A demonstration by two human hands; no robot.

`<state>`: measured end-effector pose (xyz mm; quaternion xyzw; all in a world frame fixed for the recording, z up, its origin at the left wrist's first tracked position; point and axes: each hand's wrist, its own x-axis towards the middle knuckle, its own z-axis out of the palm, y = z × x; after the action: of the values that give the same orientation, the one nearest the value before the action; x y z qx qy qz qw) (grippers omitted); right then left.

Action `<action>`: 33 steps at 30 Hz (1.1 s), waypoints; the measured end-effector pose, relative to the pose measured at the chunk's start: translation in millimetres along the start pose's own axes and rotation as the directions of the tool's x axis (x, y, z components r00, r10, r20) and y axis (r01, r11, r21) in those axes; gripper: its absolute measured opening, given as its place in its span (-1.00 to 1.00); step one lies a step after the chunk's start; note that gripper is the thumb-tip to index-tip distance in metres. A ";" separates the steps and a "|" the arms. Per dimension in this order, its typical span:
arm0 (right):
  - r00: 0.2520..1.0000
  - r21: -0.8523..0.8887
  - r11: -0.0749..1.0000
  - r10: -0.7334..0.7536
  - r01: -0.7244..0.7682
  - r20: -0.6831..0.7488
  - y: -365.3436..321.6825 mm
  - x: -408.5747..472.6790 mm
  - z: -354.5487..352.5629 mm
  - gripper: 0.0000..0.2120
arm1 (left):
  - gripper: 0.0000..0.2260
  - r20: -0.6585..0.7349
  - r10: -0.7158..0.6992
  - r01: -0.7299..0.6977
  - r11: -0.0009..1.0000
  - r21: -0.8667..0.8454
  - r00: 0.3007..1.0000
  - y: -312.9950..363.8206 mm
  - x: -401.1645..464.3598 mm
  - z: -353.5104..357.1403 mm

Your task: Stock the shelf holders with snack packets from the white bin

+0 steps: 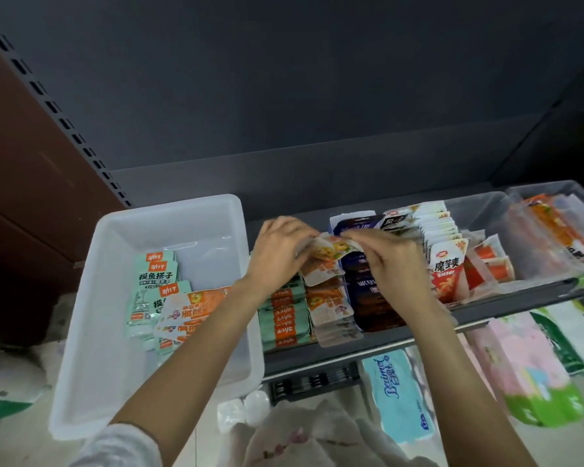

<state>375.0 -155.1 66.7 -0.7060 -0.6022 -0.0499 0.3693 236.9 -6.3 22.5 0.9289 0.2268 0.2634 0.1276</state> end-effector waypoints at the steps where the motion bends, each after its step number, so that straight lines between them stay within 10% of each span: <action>1: 0.998 -0.026 0.998 -0.049 0.050 0.035 -2.8 1.6 3.2 -0.58 | -0.76 0.014 0.002 -0.002 1.000 0.030 1.000 -1.5 -2.8 0.5; 11: 0.904 -0.274 0.956 0.024 0.104 0.426 -4.2 5.4 53.6 -0.57 | -0.56 0.190 -0.147 0.137 0.988 0.064 0.971 -4.7 -27.9 -7.5; 17: 0.938 -0.329 0.939 0.024 0.098 0.347 -16.0 -5.3 52.6 -0.59 | -0.58 0.154 -0.089 0.094 0.995 -0.026 0.984 -4.3 -39.8 -18.8; 23: 0.999 0.026 0.999 0.033 -0.034 0.023 -65.4 0.7 31.7 -0.76 | -0.78 -0.271 -0.293 0.254 0.952 -0.169 0.917 -31.4 -93.2 -60.7; 28: 0.912 0.168 0.986 -0.063 -0.007 0.406 -120.6 16.4 88.2 -0.76 | -0.81 -0.307 -0.534 0.514 0.845 -0.150 0.788 -76.5 -149.8 -87.1; 33: 0.650 -0.126 0.976 -0.019 0.177 0.760 -149.0 15.0 194.8 -0.67 | -0.63 0.190 -0.688 0.654 0.725 0.215 0.700 -122.9 -170.0 -77.3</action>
<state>173.9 -29.3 2.5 -0.6608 -0.7308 0.1707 0.0142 22.1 26.0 -30.6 0.8140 0.5484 0.0606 0.1817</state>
